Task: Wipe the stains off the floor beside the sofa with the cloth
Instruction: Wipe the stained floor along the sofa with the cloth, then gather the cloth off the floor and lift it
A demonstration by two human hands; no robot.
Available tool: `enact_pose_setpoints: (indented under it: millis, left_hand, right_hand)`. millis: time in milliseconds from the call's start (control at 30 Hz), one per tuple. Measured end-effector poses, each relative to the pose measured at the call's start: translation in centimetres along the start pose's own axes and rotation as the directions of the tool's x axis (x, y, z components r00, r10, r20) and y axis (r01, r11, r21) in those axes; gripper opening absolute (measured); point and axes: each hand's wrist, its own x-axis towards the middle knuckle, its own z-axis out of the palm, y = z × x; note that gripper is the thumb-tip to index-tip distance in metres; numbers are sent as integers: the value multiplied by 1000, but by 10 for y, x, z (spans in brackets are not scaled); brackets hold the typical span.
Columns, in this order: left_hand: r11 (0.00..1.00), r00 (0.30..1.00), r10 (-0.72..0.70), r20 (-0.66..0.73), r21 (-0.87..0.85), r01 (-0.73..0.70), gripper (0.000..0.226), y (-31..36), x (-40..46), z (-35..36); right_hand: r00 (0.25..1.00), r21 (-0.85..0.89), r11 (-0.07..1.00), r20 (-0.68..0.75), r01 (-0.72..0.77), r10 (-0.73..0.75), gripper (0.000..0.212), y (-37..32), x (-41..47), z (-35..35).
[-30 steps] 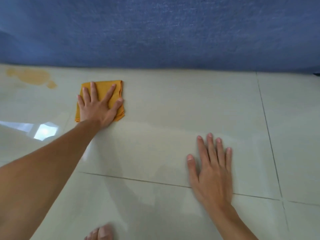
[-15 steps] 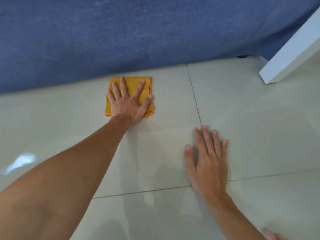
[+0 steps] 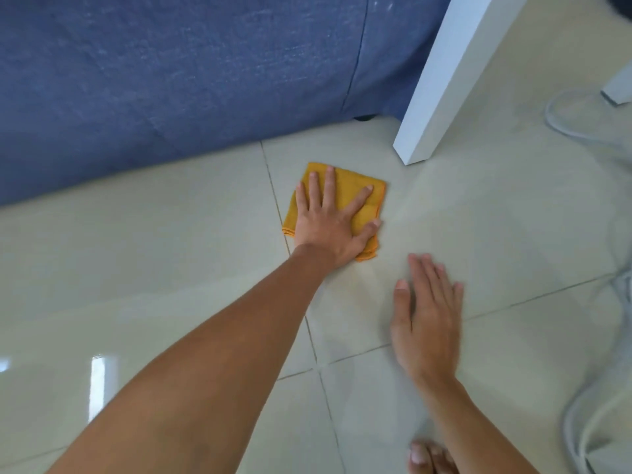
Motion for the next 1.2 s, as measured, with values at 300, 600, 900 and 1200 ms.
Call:
enact_pose_setpoints:
  millis: [300, 600, 900, 1200]
  left_hand:
    - [991, 995, 99, -20, -84, -100, 66, 7, -152, 13]
    - [971, 992, -49, 117, -227, 75, 72, -10, -218, -9]
    - [993, 995, -35, 96, -112, 46, 45, -59, -159, -42]
    - [982, 992, -25, 123, -183, 47, 16, -54, -171, -74]
  right_hand:
    - [996, 184, 983, 86, -11, -5, 58, -29, -9, -30]
    - [945, 14, 982, 270, 187, -183, 52, -55, -39, -35]
    - [892, 12, 961, 371, 275, -260, 44, -75, -28, -35]
    - [792, -54, 951, 570, 304, -220, 46, -110, -19, -56]
